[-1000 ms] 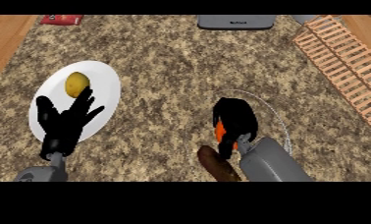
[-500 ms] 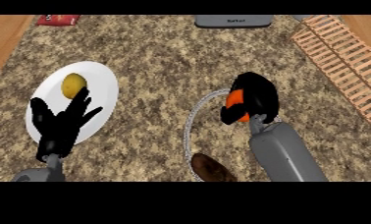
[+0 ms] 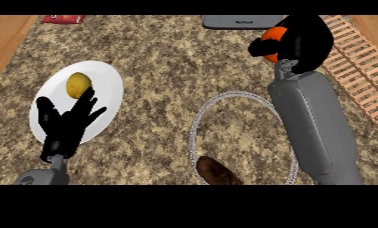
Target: Pick the squash from the placemat and place it in the tiered shelf
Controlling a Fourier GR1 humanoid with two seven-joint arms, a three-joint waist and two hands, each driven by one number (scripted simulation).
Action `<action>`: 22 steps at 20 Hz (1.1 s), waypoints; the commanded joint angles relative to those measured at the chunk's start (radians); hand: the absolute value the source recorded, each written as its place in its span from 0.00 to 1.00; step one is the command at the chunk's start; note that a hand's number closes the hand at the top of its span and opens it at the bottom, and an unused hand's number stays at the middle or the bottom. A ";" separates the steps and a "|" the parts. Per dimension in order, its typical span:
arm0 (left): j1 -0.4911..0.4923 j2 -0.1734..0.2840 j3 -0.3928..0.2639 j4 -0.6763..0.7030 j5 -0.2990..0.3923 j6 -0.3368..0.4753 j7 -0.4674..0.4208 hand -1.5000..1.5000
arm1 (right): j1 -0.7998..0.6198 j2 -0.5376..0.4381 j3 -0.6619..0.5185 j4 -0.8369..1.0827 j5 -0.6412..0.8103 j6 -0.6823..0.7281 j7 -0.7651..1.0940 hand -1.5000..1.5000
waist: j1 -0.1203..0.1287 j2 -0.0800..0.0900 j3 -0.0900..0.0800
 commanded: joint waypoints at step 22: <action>0.036 0.000 0.007 -0.007 -0.013 -0.016 0.021 0.50 | -0.563 -0.273 -0.428 0.112 0.328 0.355 0.096 1.00 | -0.002 0.003 -0.002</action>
